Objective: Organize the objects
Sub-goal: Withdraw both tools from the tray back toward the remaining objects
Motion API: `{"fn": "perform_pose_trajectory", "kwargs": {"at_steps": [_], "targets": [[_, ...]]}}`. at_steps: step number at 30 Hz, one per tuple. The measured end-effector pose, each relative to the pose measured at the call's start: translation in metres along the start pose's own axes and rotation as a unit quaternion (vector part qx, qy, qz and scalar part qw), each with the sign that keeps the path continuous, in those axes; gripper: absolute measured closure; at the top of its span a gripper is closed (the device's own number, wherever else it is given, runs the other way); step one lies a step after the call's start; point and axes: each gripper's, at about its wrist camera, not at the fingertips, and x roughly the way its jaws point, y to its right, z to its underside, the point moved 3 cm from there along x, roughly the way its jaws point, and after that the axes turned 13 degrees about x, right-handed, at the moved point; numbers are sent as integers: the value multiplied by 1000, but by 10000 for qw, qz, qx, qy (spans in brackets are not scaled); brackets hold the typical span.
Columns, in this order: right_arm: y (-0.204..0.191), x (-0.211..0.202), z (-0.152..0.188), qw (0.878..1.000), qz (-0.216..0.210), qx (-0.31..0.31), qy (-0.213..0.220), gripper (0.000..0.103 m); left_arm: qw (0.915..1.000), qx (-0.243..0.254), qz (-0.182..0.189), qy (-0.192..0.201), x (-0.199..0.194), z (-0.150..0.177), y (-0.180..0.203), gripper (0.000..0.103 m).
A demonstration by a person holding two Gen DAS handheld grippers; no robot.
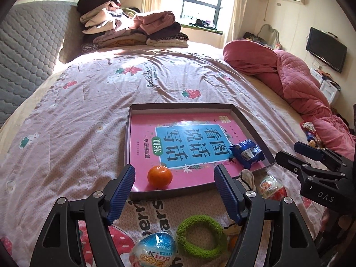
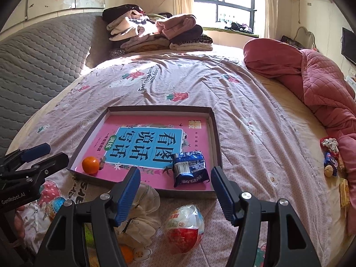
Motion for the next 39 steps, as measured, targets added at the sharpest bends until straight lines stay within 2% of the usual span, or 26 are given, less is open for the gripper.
{"fn": "perform_pose_trajectory", "kwargs": {"at_steps": [10, 18, 39], "targets": [[1, -19, 6, 9999, -134, 31, 102, 38, 9998, 59, -171, 45, -15, 9, 0, 28], [1, -30, 15, 9997, -121, -75, 192, 38, 9997, -6, -237, -16, -20, 28, -2, 28], [2, -33, 46, 9998, -74, -147, 89, 38, 9998, -48, -186, -108, -29, 59, 1, 28]]}}
